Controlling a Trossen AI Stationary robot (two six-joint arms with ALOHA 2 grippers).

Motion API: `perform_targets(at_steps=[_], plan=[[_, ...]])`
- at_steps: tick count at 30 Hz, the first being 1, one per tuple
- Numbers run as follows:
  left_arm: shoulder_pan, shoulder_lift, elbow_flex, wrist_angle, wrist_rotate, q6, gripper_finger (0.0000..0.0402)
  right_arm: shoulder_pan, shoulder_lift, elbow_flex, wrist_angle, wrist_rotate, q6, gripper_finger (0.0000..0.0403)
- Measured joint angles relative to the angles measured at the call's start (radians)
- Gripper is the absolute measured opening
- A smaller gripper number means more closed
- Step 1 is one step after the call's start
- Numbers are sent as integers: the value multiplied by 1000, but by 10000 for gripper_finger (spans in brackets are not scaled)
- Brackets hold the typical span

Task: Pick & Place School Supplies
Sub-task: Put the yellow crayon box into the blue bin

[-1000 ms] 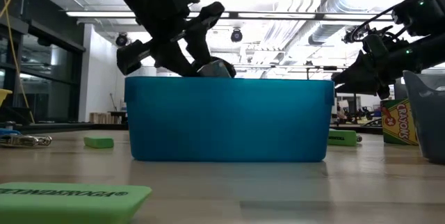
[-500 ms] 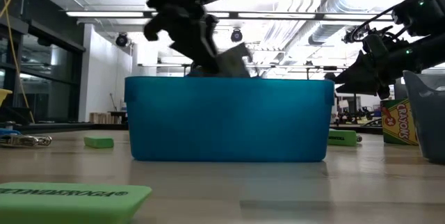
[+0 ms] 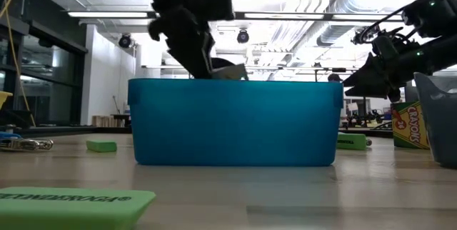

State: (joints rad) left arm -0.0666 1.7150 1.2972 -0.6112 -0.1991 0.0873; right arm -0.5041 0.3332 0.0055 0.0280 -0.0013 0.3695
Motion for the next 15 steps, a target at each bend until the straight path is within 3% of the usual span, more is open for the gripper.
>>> perform_targets(at_steps=[15], plan=[[-15,105,105,-108,-17,-28,100,0,14,0,0,-4,0,197]])
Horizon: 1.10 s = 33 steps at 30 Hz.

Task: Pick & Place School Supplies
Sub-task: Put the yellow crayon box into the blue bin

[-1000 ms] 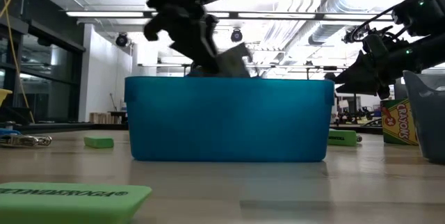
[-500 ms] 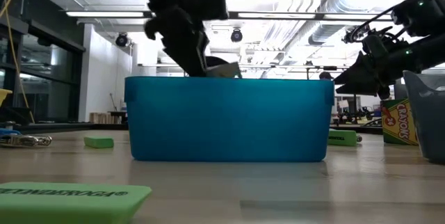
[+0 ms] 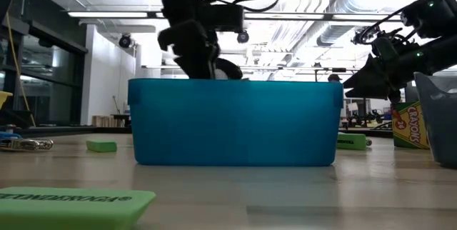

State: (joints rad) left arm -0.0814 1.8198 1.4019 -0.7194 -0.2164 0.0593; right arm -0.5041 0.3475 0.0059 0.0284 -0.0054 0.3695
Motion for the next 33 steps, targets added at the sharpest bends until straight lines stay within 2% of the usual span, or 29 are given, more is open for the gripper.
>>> perform_targets(at_steps=[8,17,33], plan=[[-8,36,36,-30,-4,3,100,0,8,0,-2,0,0,197],[-9,43,36,-33,-76,60,106,0,8,0,-2,2,0,197],[-9,42,36,-39,-77,56,110,0,8,0,-2,3,0,197]])
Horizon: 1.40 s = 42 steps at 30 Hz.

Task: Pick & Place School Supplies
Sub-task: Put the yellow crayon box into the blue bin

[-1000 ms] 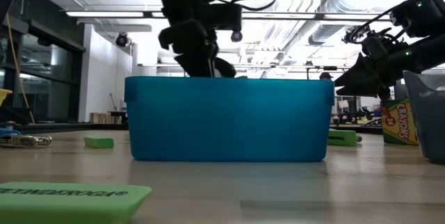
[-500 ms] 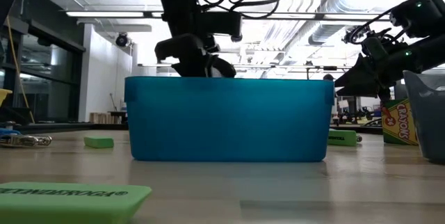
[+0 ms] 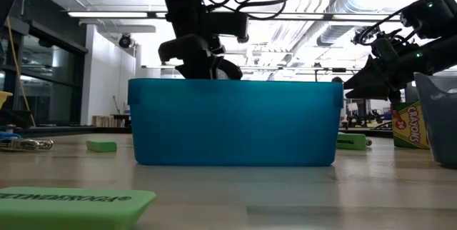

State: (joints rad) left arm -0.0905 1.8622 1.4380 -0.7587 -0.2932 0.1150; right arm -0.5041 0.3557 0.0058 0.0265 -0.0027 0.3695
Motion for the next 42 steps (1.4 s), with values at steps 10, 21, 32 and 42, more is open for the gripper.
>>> perform_targets(at_steps=[10,21,32,42], plan=[[-19,0,0,12,2,35,111,0,0,0,0,0,0,197],[-23,0,0,34,2,68,134,0,0,0,0,0,0,197],[-23,-2,0,34,0,26,183,0,0,0,0,0,0,197],[-35,-2,0,34,35,-29,184,0,0,0,0,0,0,197]])
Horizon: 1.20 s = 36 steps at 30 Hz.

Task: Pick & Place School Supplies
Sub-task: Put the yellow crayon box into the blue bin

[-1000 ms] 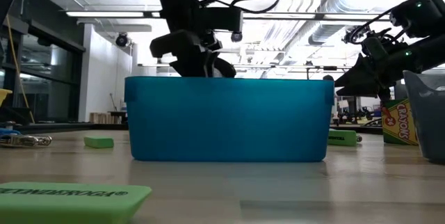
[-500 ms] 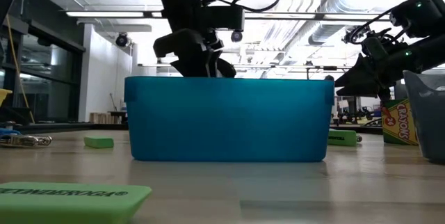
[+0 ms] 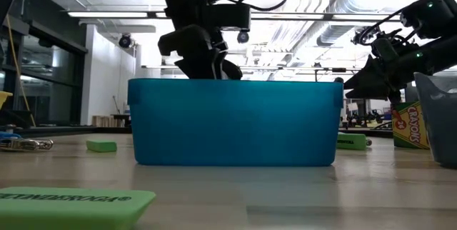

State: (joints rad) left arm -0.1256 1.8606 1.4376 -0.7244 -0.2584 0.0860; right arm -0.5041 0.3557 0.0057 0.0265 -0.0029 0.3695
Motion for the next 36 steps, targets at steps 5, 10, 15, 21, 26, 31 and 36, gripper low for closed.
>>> perform_targets(at_steps=[5,10,15,21,26,31,36], plan=[[-7,0,0,3,21,-20,184,0,0,0,0,0,0,197],[-17,0,-2,3,80,-59,184,0,0,0,0,0,0,197],[-31,0,-2,7,118,-86,184,0,0,0,0,0,0,197],[-42,0,-2,13,134,-116,184,0,0,0,0,0,0,197],[-48,0,-2,15,133,-106,184,0,0,0,0,0,0,197],[-48,0,-2,37,99,-39,184,0,0,0,0,0,0,197],[-49,-14,-2,75,87,21,184,0,0,0,0,0,0,197]])
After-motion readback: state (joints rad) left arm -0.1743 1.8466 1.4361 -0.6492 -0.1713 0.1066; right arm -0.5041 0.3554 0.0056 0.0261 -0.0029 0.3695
